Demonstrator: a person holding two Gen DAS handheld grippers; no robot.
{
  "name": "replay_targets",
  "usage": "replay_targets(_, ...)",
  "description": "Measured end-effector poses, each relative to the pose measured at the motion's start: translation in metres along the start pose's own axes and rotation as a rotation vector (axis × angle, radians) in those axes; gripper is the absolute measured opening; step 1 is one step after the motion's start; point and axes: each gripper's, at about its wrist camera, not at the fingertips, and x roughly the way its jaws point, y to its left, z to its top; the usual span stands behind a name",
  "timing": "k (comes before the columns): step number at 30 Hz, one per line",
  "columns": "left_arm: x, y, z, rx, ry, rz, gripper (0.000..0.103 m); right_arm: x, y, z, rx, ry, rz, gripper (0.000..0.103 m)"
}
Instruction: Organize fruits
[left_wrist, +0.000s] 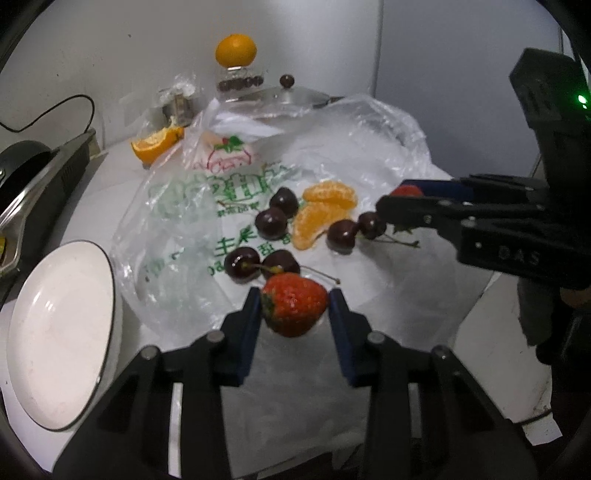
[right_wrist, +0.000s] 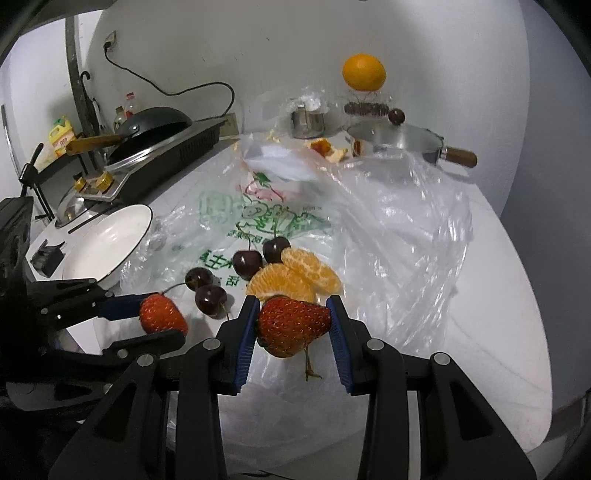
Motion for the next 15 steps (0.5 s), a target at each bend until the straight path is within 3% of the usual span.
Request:
replay_targets(9, -0.029, 0.008, -0.005, -0.014, -0.062, -0.004, 0.037, -0.007, 0.018, 0.012, -0.035, -0.023, -0.020, 0.039)
replay_targets(15, -0.038, 0.017, -0.007, -0.032, -0.082, -0.002, 0.037, 0.007, 0.017, 0.002, -0.019, 0.056, -0.028, 0.040)
